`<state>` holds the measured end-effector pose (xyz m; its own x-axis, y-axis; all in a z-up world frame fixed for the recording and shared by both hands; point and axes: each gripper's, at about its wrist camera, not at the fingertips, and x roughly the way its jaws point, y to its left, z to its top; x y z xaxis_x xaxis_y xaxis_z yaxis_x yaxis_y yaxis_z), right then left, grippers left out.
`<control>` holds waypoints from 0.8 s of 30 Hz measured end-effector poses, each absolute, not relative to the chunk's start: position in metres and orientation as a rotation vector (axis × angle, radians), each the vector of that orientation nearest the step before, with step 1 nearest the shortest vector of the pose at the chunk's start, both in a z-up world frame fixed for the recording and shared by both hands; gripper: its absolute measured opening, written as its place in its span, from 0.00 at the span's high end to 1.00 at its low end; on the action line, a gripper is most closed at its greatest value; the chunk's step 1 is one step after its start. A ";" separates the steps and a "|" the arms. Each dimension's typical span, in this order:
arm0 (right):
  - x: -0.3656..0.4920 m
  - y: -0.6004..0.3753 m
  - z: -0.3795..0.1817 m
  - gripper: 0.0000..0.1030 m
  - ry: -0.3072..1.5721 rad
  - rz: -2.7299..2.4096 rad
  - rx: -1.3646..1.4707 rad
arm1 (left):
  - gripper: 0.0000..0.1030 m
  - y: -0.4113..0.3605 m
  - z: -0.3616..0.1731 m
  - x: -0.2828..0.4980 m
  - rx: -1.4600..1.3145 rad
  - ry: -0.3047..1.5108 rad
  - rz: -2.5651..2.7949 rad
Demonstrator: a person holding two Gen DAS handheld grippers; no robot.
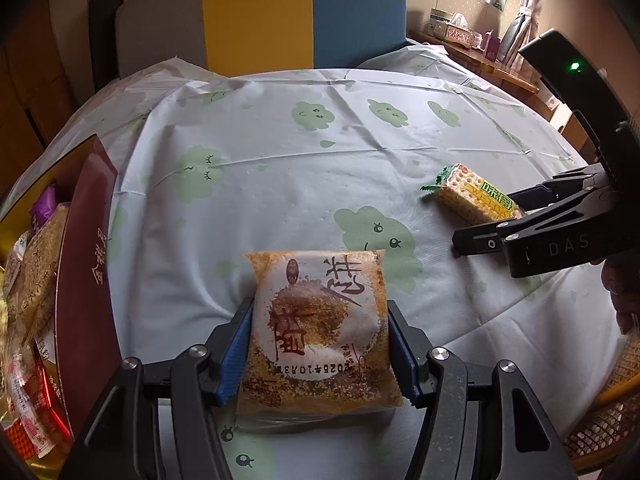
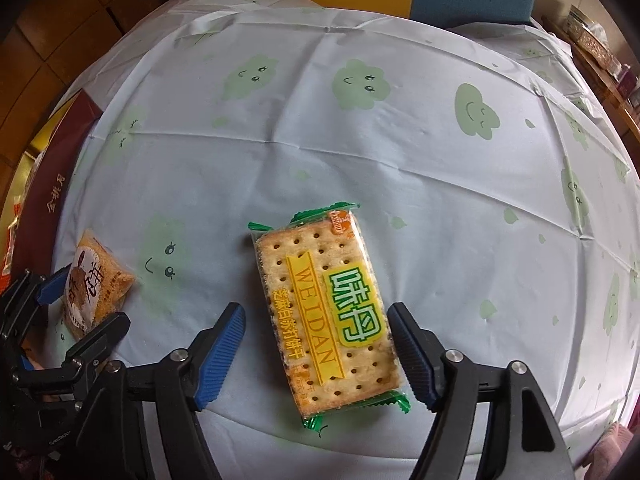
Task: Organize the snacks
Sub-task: 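Hold the pastry bag in the left tool while the right tool grasps the WEIDAN cracker pack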
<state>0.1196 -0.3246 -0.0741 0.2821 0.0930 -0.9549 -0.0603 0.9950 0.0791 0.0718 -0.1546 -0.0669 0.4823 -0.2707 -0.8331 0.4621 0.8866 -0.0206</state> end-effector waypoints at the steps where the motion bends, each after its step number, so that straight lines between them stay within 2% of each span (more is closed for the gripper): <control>1: 0.119 -0.322 -0.075 0.22 1.280 0.100 0.012 | 0.40 -0.155 -0.067 0.072 0.219 0.971 -0.449; 7: 0.123 -0.328 -0.071 0.33 1.276 0.056 0.015 | 0.40 -0.156 -0.067 0.072 0.222 0.969 -0.441; 8: 0.124 -0.329 -0.070 0.39 1.270 0.052 0.016 | 0.39 -0.156 -0.067 0.072 0.221 0.967 -0.439; 9: 0.123 -0.329 -0.069 0.48 1.254 0.045 0.010 | 0.39 -0.155 -0.067 0.072 0.219 0.966 -0.439; 24: 0.118 -0.337 -0.076 0.47 1.230 0.035 0.055 | 0.40 -0.154 -0.067 0.066 0.225 0.930 -0.435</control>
<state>0.1179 -0.3369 -0.0758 0.3340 0.0567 -0.9409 0.0025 0.9981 0.0610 0.0659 -0.1545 -0.0669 0.5198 -0.2640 -0.8125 0.4544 0.8908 0.0013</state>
